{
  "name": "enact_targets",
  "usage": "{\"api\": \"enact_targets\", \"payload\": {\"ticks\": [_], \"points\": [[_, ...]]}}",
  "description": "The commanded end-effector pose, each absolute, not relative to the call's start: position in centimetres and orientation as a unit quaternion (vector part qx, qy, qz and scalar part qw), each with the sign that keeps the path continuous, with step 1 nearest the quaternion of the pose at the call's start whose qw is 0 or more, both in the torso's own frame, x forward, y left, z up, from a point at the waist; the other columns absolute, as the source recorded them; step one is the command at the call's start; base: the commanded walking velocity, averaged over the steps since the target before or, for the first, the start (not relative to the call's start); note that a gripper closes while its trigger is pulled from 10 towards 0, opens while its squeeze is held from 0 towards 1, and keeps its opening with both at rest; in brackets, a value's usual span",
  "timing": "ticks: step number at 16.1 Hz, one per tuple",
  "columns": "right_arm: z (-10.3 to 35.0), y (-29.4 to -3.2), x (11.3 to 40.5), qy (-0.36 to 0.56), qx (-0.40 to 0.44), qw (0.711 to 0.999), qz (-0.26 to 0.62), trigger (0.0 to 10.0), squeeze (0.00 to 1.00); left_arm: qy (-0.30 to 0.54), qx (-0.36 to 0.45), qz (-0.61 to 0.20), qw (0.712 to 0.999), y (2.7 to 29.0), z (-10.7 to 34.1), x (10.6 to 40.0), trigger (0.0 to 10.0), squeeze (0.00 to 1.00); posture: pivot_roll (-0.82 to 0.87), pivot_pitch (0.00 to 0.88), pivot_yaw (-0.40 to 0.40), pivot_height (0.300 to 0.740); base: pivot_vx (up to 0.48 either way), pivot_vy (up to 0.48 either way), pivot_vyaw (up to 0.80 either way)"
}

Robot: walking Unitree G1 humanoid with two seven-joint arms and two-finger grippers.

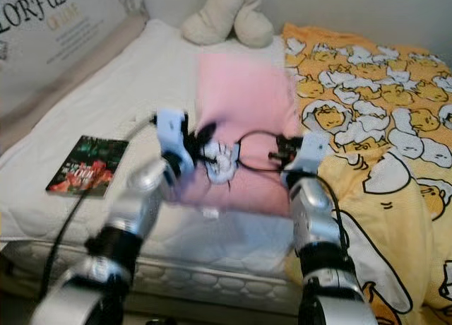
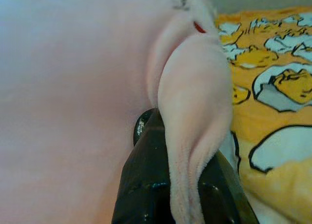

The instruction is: Clean up the room

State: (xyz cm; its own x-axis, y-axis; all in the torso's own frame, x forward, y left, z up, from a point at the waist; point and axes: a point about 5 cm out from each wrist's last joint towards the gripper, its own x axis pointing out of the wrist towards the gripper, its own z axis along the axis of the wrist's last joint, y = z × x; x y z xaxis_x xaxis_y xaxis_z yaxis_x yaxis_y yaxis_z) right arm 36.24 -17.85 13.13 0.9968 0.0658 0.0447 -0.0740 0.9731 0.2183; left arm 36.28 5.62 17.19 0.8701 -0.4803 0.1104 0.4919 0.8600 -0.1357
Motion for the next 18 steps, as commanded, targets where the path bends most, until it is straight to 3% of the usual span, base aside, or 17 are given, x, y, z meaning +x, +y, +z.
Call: {"api": "enact_targets", "payload": {"ticks": [1, 3, 6, 9, 13, 18], "points": [[13.8, -18.3, 36.1, -0.033, 0.101, 0.994, 0.025, 10.0, 0.0, -0.079, -0.092, -0.219, 0.968, 6.3, 19.4, 36.4, 10.0, 0.0, 0.11, 0.0, 0.001, 0.74, 0.0, 0.0, 0.0], [13.6, -18.1, 35.9, -0.03, 0.111, 0.993, 0.028, 10.0, 0.0, -0.088, -0.116, -0.208, 0.967, 7.2, 20.5, 36.8, 10.0, 0.0, 0.12, 0.0, -0.007, 0.74, 0.0, 0.0, 0.0], [13.2, -17.7, 35.5, -0.024, 0.1, 0.993, 0.051, 10.0, 0.0, -0.095, -0.064, -0.23, 0.966, 6.8, 20.5, 36.2, 10.0, 0.0, 0.11, 0.0, 0.001, 0.74, 0.0, 0.0, 0.0], [11.4, -17.1, 35.1, 0.032, 0.078, 0.994, 0.072, 10.0, 0.0, -0.108, -0.016, -0.213, 0.971, 6.6, 20.9, 36.0, 10.0, 0.0, 0.11, 0.0, 0.014, 0.74, 0.0, 0.471, 0.0], [10.5, -16.3, 34.5, 0.043, 0.08, 0.992, 0.088, 10.0, 0.0, -0.107, -0.025, -0.221, 0.969, 5.6, 21.0, 35.4, 10.0, 0.0, 0.1, 0.0, 0.029, 0.74, 0.0, 0.48, 0.0], [10.4, -16.4, 33.8, 0.035, 0.085, 0.992, 0.084, 10.0, 0.0, -0.074, -0.016, -0.193, 0.978, 5.8, 19.4, 35.2, 10.0, 0.0, 0.12, 0.0, 0.033, 0.74, 0.0, 0.0, 0.21]]}}
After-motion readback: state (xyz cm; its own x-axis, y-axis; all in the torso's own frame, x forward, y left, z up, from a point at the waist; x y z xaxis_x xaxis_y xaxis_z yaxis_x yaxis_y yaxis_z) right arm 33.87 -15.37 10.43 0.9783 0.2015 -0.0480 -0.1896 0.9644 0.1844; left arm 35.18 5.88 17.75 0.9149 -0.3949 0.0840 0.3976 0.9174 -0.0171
